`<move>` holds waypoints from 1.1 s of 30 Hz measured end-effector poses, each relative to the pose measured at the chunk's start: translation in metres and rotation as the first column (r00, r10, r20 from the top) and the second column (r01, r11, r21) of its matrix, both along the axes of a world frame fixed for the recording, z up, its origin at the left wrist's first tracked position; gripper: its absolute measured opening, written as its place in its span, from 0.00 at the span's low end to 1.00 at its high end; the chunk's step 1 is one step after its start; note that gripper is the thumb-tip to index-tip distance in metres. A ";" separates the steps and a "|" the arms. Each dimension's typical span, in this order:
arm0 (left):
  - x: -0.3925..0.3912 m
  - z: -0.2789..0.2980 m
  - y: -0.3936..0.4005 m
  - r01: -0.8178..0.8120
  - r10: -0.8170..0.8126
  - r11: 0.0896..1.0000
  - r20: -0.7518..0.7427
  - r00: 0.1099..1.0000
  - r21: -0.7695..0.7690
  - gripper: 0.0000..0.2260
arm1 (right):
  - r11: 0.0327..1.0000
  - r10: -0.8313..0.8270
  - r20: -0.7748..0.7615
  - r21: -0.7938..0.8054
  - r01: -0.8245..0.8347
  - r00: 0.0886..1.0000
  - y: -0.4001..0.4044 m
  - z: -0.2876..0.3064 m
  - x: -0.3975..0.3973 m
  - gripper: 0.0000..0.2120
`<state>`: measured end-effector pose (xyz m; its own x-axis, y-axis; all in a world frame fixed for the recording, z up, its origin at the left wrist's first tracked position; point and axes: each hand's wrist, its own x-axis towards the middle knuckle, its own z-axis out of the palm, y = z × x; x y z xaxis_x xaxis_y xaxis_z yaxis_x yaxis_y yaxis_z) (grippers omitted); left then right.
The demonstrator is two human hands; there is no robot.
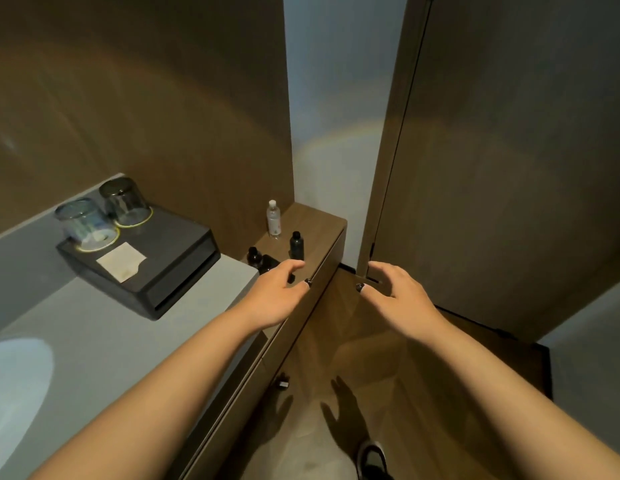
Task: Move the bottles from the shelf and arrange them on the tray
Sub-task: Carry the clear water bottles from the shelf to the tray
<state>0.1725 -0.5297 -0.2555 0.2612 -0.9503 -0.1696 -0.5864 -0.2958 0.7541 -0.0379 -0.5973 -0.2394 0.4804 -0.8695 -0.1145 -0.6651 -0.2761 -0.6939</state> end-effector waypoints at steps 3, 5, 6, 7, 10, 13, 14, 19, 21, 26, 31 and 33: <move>-0.006 -0.005 -0.039 -0.022 0.022 1.000 0.007 1.000 0.008 0.22 | 0.999 0.036 0.015 0.035 -0.037 0.999 -0.039 -0.010 -0.003 0.26; -0.008 -0.005 -0.067 -0.050 0.050 0.999 0.005 0.999 0.018 0.23 | 0.997 0.062 0.007 0.051 -0.062 0.998 -0.072 -0.014 -0.003 0.26; -0.009 -0.004 -0.079 -0.065 0.065 0.997 0.004 0.998 0.032 0.23 | 0.996 0.066 0.000 0.066 -0.066 0.998 -0.087 -0.013 -0.001 0.26; -0.009 -0.004 -0.091 -0.077 0.077 0.996 0.002 0.997 0.048 0.23 | 0.994 0.070 -0.003 0.082 -0.070 0.998 -0.102 -0.013 0.000 0.26; -0.003 -0.004 -0.123 -0.125 0.127 0.990 -0.025 0.992 0.057 0.23 | 0.988 0.131 -0.010 0.081 -0.130 0.991 -0.148 -0.016 0.007 0.26; 0.004 -0.007 -0.146 -0.203 0.206 0.978 -0.069 0.976 0.055 0.23 | 0.980 0.183 -0.024 0.088 -0.180 0.983 -0.184 -0.018 0.019 0.26; 0.008 -0.010 -0.152 -0.235 0.238 0.971 -0.088 0.967 0.050 0.22 | 0.977 0.195 -0.029 0.093 -0.192 0.980 -0.194 -0.019 0.022 0.26; 0.040 -0.024 -0.172 -0.416 0.419 0.908 -0.174 0.891 0.055 0.20 | 0.958 0.229 -0.039 0.187 -0.218 0.973 -0.228 -0.035 0.050 0.24; 0.056 -0.029 -0.178 -0.472 0.473 0.880 -0.215 0.854 0.060 0.19 | 0.949 0.227 -0.015 0.228 -0.218 0.974 -0.236 -0.044 0.067 0.23; 0.106 -0.059 -0.196 -0.562 0.567 0.820 -0.285 0.773 0.108 0.13 | 0.870 0.392 -0.029 0.335 -0.360 0.920 -0.264 -0.064 0.121 0.25; 0.157 -0.085 -0.232 -0.633 0.650 0.756 -0.297 0.699 0.164 0.09 | 0.849 0.412 -0.043 0.380 -0.367 0.910 -0.308 -0.073 0.202 0.20; 0.175 -0.099 -0.243 -0.668 0.704 0.709 -0.285 0.651 0.226 0.11 | 0.829 0.443 -0.050 0.403 -0.388 0.895 -0.325 -0.080 0.234 0.22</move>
